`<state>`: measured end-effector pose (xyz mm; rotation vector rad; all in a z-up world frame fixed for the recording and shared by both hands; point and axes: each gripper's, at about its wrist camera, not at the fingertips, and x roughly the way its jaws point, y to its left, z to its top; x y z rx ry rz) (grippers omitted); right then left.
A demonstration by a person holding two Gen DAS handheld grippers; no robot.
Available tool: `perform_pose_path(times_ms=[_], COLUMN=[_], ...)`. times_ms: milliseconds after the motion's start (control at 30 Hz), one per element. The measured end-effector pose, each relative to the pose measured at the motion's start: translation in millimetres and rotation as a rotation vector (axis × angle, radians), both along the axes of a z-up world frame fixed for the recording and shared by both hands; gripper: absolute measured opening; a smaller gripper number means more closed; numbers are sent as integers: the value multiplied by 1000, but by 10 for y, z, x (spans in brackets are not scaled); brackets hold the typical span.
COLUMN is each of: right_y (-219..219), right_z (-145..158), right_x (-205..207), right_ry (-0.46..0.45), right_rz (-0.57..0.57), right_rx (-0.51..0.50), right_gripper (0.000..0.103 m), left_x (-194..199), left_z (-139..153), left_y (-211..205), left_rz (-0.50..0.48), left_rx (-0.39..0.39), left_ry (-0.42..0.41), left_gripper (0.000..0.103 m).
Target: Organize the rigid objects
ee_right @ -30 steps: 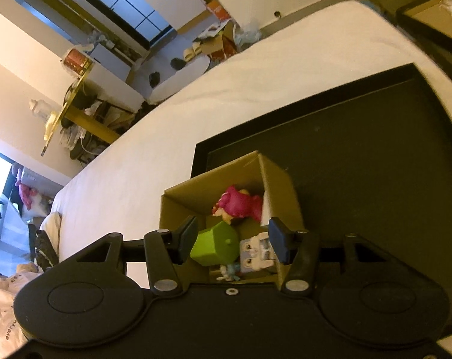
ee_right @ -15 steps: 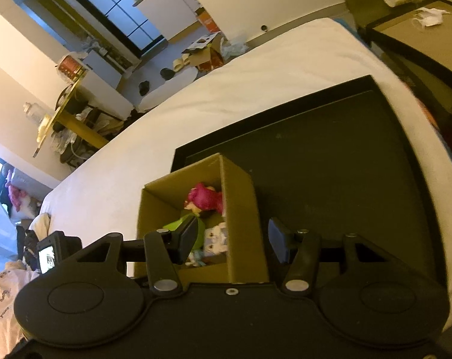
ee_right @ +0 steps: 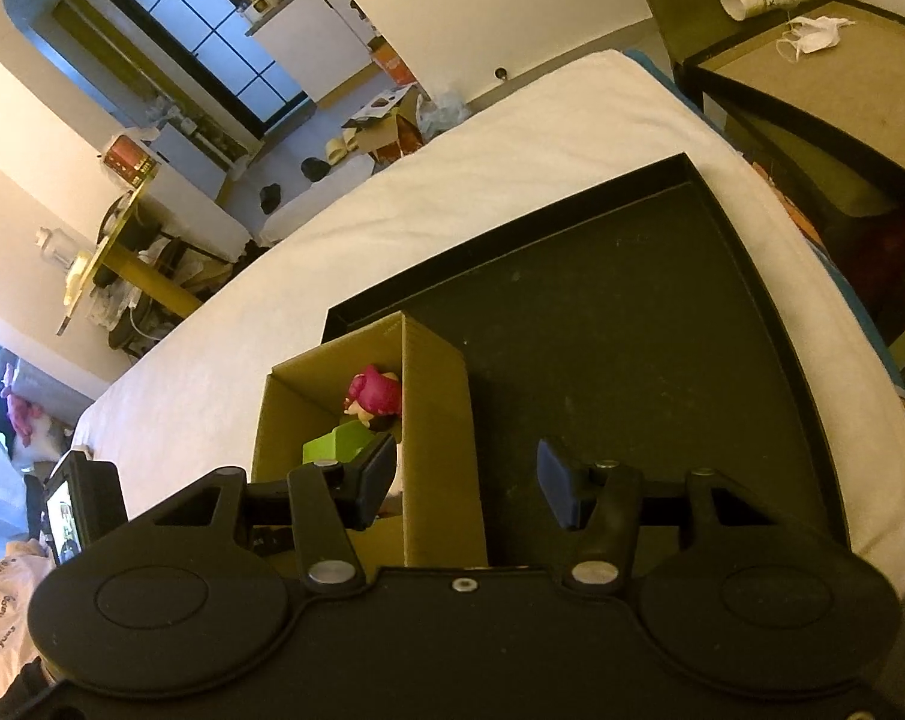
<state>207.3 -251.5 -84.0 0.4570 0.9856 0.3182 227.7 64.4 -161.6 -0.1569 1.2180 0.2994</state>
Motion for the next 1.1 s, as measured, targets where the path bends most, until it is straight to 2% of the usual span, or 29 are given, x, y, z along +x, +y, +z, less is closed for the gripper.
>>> perform_pose_path(times_ms=[167, 367, 467, 533, 833, 1000, 1100], right_y=[-27, -54, -61, -72, -92, -35, -13], right_z=[28, 63, 96, 126, 300, 371, 394], right_x=[-85, -186, -237, -268, -463, -607, -705], right_ry=[-14, -29, -39, -47, -114, -151, -158], right_rz=[-4, -6, -6, -6, -11, -9, -2], right_rx=[2, 10, 4, -3, -65, -143, -160], right_gripper=[53, 53, 53, 57, 79, 86, 88], left_x=[-98, -206, -234, -285, -594, -787, -903], left_z=[118, 285, 331, 396, 655, 807, 887], left_y=[-20, 6, -49, -87, -148, -219, -271], left_rz=[4, 12, -31, -42, -52, -69, -89], left_rx=[23, 11, -6, 10, -12, -34, -37], left_ry=[-37, -75, -80, -91, -135, -174, -198], left_gripper=[15, 15, 15, 15, 16, 17, 24])
